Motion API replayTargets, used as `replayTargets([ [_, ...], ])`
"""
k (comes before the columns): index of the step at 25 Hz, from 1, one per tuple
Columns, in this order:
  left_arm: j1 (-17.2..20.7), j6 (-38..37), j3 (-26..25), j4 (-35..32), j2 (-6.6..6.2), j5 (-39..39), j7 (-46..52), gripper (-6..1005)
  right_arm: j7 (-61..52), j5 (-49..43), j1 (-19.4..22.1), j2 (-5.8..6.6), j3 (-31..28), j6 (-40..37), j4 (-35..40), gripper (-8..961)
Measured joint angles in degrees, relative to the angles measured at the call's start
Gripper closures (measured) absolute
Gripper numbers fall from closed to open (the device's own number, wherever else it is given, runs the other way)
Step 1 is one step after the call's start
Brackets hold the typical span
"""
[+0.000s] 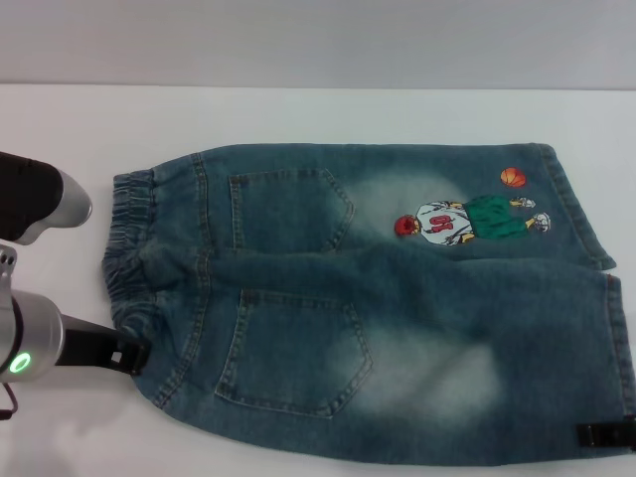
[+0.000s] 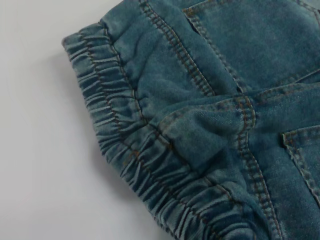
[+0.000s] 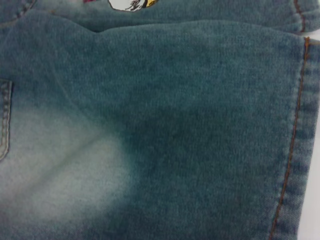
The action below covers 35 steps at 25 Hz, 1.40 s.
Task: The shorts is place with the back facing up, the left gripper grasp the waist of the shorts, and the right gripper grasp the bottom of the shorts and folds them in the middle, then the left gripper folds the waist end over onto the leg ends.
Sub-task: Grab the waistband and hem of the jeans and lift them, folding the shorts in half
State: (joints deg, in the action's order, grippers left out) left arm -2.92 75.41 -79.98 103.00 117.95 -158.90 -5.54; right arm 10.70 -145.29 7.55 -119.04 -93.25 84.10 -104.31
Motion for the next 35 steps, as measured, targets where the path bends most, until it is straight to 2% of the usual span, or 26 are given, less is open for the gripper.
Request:
replayTargets([
  [12,-0.2,0.4,0.1,0.1,0.00,0.0,0.0,785,2.4,0.5,-0.7,0.04,1.0,-0.1,-0.5,218],
  [28,0.2,0.4,-0.1,1.0,0.00,0.0,0.0,785,4.1,0.7,-1.7,0.11,3.2,-0.1,-2.2,886],
  [35,1.6,-1.2,-0.4,2.1,0.00,0.0,0.0,784,4.9,1.5,-1.7,0.12,2.8,-1.5,-4.9,886],
])
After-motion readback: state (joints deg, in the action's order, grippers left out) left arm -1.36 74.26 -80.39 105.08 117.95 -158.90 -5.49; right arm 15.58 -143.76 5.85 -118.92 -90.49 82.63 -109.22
